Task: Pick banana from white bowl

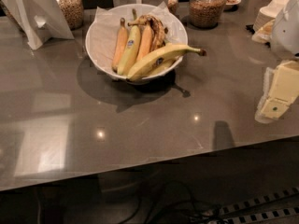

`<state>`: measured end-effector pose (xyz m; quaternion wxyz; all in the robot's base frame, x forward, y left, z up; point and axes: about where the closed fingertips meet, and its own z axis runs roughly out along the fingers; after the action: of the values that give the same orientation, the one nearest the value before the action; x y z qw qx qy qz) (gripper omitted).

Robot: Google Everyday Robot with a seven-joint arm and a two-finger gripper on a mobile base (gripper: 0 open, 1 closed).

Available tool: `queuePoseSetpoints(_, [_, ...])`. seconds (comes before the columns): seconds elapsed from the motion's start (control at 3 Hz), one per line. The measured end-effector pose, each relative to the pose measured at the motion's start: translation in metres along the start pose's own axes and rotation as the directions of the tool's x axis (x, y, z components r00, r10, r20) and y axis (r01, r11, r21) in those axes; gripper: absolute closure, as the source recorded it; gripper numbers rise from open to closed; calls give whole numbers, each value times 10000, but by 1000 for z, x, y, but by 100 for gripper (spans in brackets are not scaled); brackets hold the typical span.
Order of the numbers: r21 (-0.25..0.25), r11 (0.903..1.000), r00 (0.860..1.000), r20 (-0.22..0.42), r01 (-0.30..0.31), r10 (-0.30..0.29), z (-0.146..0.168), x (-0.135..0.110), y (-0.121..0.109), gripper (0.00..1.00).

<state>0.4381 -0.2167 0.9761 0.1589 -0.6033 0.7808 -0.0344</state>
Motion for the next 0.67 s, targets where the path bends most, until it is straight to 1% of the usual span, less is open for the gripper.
queuePoseSetpoints(0.33, [2,10000,10000,1,1,-1,0,0,0,0])
queuePoseSetpoints(0.67, [384,9988,9989,336,307,-320,0,-10,-5,0])
